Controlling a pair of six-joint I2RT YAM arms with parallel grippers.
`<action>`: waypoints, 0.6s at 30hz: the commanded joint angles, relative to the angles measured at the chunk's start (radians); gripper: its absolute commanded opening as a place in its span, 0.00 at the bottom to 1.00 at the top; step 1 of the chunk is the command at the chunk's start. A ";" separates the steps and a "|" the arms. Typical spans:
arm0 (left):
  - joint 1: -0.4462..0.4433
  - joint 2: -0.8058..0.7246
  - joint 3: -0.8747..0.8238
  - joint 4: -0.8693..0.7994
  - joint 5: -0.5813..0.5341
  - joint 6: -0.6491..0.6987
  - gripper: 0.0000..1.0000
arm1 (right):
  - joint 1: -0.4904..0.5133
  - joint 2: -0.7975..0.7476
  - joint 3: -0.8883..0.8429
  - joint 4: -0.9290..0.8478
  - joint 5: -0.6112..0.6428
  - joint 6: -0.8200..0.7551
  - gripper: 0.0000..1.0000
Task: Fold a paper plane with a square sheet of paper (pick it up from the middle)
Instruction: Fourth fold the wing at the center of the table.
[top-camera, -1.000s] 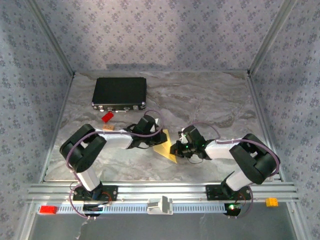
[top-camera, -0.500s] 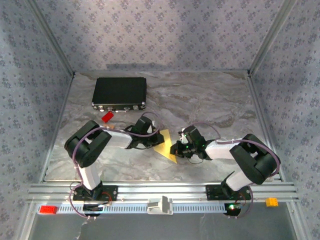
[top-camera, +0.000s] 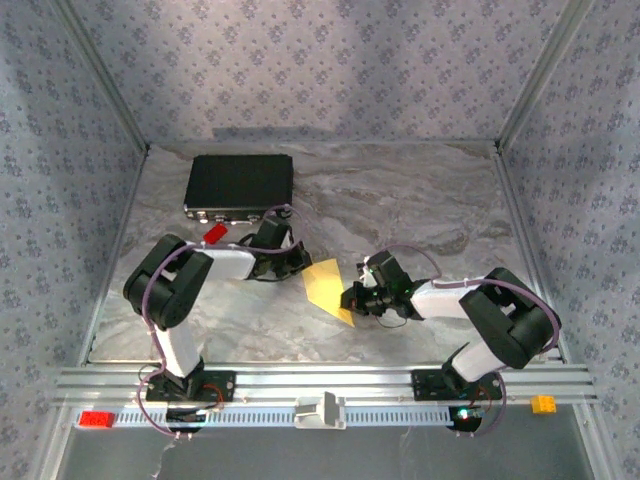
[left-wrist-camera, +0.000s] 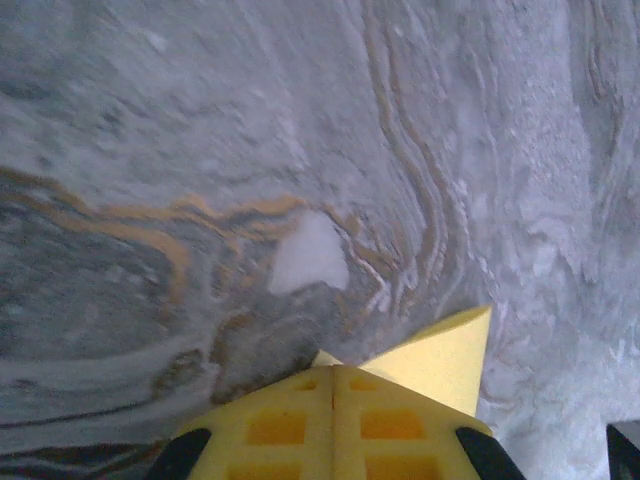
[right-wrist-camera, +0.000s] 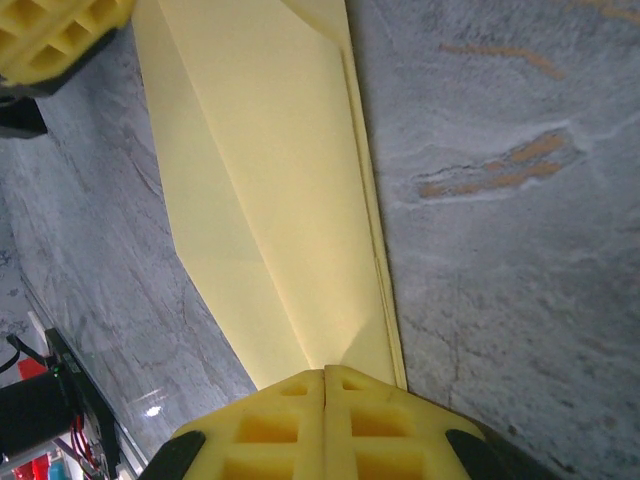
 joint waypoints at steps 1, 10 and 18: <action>0.022 0.005 0.035 -0.081 -0.043 0.033 0.02 | -0.004 0.023 -0.044 -0.132 0.024 -0.031 0.00; 0.021 -0.107 0.018 -0.094 -0.041 0.058 0.04 | -0.003 0.004 -0.024 -0.115 0.020 -0.024 0.00; -0.056 -0.227 -0.013 -0.130 -0.082 0.076 0.07 | -0.003 -0.054 0.031 -0.118 0.017 -0.029 0.00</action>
